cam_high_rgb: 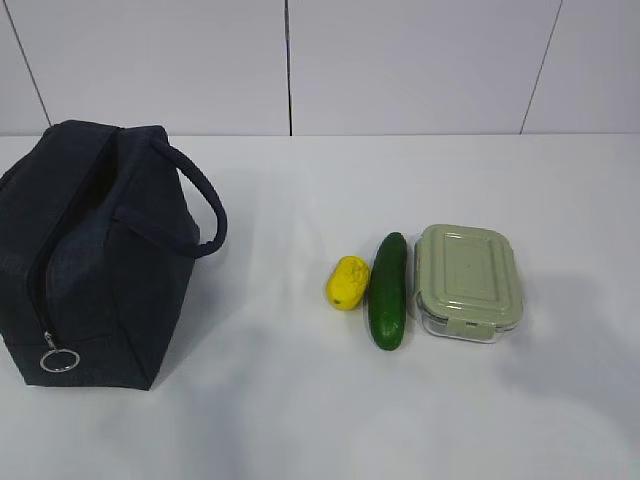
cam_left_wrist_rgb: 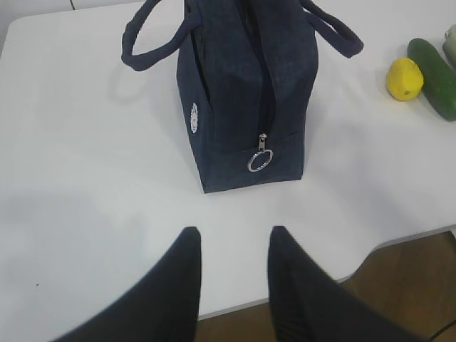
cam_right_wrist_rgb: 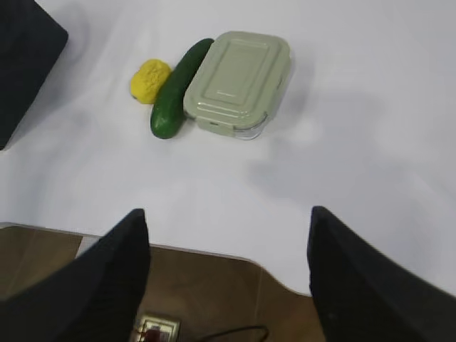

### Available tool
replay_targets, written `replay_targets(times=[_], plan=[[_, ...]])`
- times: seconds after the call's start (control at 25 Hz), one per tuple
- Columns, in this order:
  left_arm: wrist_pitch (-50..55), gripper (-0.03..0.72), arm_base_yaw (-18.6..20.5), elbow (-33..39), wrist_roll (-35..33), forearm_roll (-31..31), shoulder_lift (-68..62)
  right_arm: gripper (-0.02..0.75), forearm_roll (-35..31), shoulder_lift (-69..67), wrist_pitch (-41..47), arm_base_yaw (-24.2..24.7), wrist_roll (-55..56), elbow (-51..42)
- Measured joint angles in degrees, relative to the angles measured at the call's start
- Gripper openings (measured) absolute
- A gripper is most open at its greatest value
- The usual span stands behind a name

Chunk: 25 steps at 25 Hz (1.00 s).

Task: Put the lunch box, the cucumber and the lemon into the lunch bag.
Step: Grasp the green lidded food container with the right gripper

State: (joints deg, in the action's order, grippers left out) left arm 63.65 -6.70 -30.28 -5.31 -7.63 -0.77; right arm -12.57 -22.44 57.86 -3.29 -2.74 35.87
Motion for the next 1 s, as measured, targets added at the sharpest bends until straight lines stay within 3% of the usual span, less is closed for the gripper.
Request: replay_targets(times=[0.52, 0.84, 1.0], plan=[[0.0, 0.227, 0.0, 0.0, 0.0, 0.0, 0.0, 0.533, -14.4, -28.6, -7.2, 0.0, -14.4, 6.0], [0.0, 0.227, 0.0, 0.0, 0.0, 0.0, 0.0, 0.529, -26.1, -45.7, -7.2, 0.1, -25.3, 14.1], [0.0, 0.227, 0.0, 0.0, 0.0, 0.0, 0.0, 0.497, -34.4, -53.3, -4.3, 3.6, -31.8, 18.6]])
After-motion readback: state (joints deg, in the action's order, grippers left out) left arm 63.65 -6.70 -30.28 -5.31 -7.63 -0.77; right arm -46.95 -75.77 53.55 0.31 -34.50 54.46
